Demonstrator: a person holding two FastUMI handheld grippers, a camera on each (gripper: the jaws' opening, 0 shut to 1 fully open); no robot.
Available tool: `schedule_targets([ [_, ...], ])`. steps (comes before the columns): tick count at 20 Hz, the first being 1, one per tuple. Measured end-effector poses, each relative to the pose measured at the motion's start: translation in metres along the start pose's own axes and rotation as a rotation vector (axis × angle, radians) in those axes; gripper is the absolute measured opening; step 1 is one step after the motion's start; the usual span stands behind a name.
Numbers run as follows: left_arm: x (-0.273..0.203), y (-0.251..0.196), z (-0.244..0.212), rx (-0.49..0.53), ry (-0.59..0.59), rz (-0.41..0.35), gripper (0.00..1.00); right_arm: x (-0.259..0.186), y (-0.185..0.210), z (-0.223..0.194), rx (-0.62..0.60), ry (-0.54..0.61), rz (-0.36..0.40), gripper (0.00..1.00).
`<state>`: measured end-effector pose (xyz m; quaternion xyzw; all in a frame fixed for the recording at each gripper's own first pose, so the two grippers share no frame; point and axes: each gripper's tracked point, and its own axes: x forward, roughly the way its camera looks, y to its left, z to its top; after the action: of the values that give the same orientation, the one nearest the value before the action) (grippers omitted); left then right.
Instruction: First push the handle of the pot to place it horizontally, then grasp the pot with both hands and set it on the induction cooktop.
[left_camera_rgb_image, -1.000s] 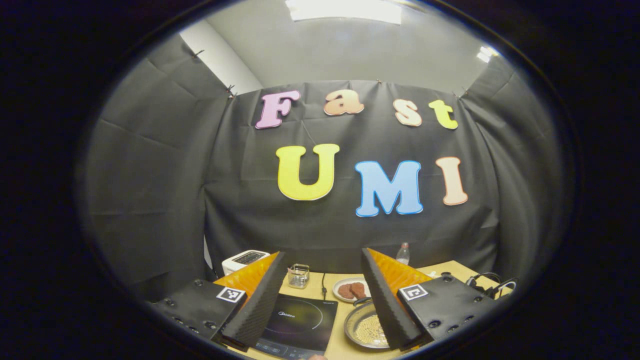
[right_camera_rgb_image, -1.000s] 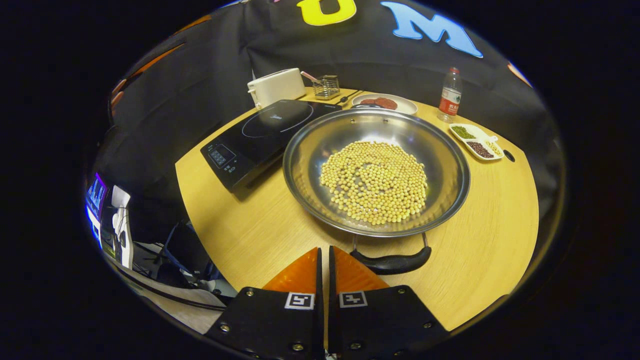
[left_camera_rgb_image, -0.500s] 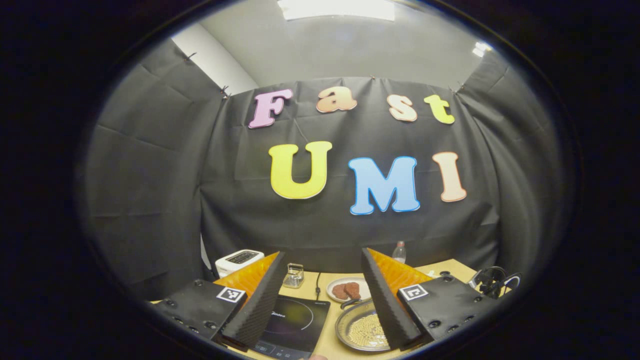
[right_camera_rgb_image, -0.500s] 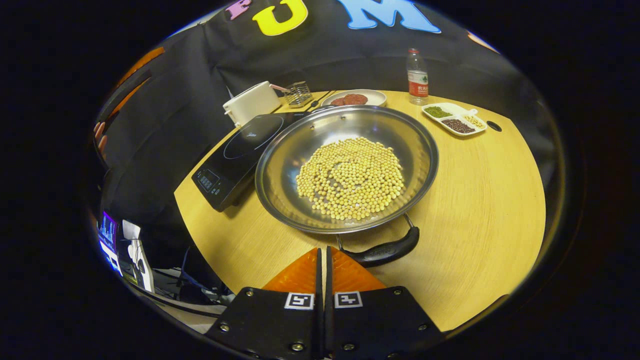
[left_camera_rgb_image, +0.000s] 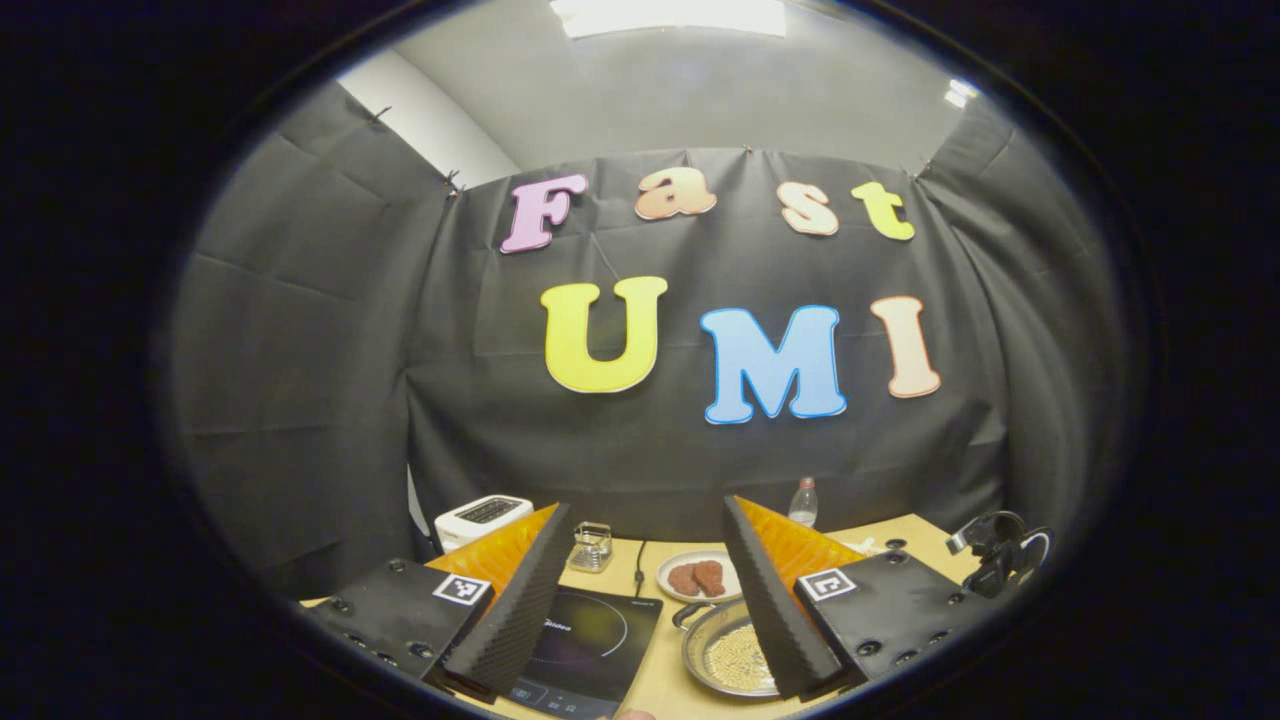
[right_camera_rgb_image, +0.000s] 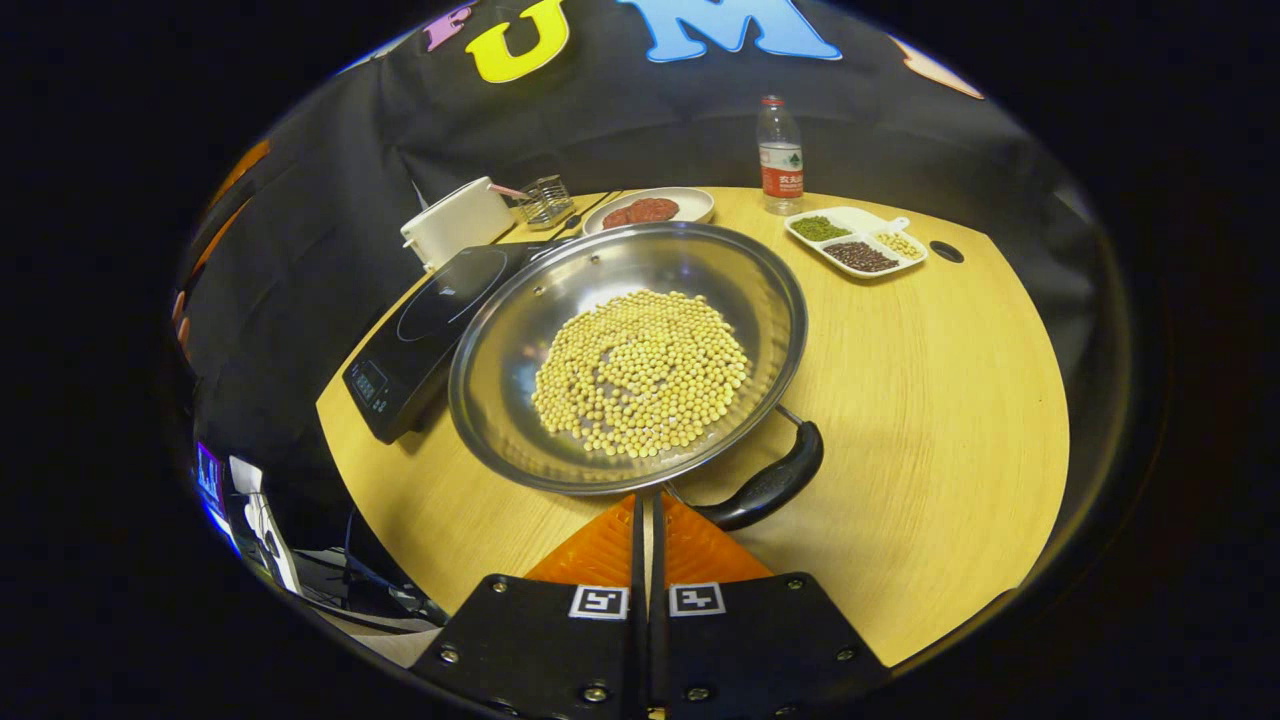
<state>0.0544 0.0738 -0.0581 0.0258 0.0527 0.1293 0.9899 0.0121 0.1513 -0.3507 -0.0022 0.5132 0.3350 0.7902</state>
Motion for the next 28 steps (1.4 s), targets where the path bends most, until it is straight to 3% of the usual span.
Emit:
schedule_targets([
  [13,0.007,-0.006,-0.015,0.012,0.019,0.054,0.99,0.007,-0.055,0.019,-0.050,0.005,-0.083,0.01],
  [17,0.007,-0.008,-0.026,0.005,0.033,0.055,0.96,0.010,-0.069,0.029,-0.066,-0.008,-0.126,0.01],
  [21,0.009,-0.008,-0.044,-0.002,0.062,0.052,0.99,0.010,-0.086,0.038,-0.083,-0.048,-0.216,0.01],
  [23,0.011,-0.010,-0.054,0.006,0.079,0.047,0.99,0.006,-0.085,0.041,-0.081,-0.064,-0.226,0.00],
  [25,0.018,-0.012,-0.064,0.013,0.099,0.035,0.99,-0.005,-0.093,0.048,-0.077,-0.108,-0.257,0.09],
  [26,0.020,-0.014,-0.071,0.014,0.110,0.028,0.99,-0.011,-0.092,0.053,-0.067,-0.138,-0.251,0.26],
  [27,0.022,-0.015,-0.077,0.014,0.122,0.019,0.99,-0.018,-0.090,0.057,-0.056,-0.168,-0.256,0.36],
  [28,0.025,-0.017,-0.084,0.014,0.134,0.010,0.96,-0.025,-0.090,0.063,-0.052,-0.202,-0.263,0.63],
])
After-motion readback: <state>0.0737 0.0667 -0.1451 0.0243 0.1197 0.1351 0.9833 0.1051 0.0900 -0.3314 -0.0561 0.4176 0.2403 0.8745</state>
